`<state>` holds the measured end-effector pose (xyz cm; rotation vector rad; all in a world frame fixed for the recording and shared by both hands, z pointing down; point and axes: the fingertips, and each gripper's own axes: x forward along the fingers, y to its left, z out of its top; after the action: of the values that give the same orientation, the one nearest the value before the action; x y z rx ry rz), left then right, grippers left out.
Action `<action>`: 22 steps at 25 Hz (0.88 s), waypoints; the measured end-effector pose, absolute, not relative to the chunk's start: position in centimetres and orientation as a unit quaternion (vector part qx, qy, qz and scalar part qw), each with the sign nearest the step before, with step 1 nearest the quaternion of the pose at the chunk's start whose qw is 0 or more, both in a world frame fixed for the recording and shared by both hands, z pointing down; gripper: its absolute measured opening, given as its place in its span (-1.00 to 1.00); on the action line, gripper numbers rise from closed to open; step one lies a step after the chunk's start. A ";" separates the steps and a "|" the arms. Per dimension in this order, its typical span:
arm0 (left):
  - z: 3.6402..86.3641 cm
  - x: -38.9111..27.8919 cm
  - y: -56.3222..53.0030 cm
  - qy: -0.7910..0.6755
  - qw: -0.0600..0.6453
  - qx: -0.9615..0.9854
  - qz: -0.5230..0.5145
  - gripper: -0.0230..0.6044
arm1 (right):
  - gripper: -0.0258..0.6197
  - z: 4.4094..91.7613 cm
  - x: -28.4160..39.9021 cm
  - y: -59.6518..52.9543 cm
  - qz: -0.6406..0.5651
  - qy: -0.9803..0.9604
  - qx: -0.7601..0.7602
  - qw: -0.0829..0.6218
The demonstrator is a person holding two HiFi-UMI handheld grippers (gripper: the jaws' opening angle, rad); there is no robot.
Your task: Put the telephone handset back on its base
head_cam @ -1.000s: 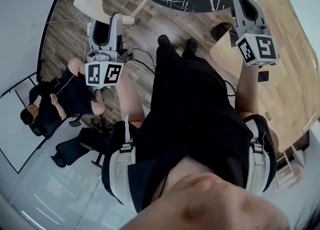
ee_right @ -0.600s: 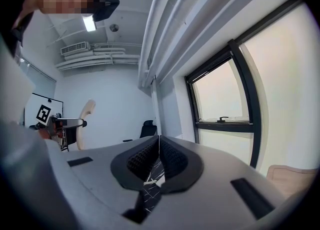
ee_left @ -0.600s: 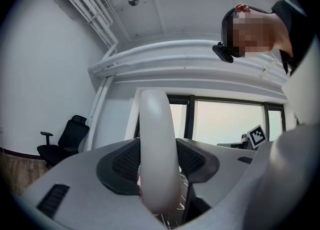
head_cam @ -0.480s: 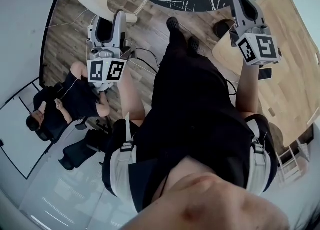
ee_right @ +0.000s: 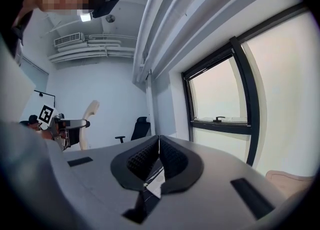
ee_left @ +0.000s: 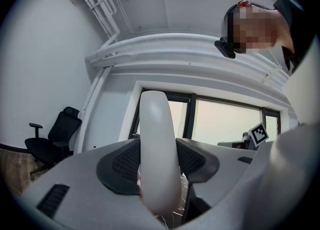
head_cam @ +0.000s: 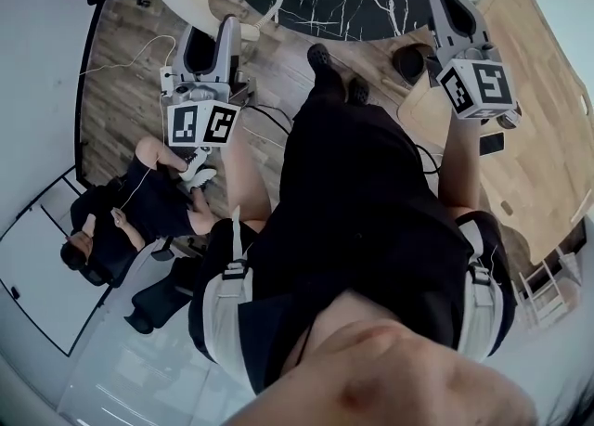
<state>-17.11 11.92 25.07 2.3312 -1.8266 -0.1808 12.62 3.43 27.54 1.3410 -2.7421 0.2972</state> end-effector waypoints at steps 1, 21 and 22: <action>25.2 -17.4 11.2 -0.610 0.089 0.785 -0.062 -0.20 | -0.83 27.5 12.4 2.8 0.096 -0.892 0.440 0.039; 28.3 -21.3 0.3 -0.536 0.118 0.834 -0.052 -0.20 | -0.83 28.1 6.5 -3.7 0.090 -0.861 0.496 0.062; 28.6 -21.2 -0.1 -0.532 0.121 0.836 -0.049 -0.20 | -0.83 28.3 6.2 -3.8 0.092 -0.860 0.498 0.062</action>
<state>-21.22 -0.05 28.57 2.4434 -1.5551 -0.1431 6.25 -3.79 28.25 1.5047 -2.5997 0.2779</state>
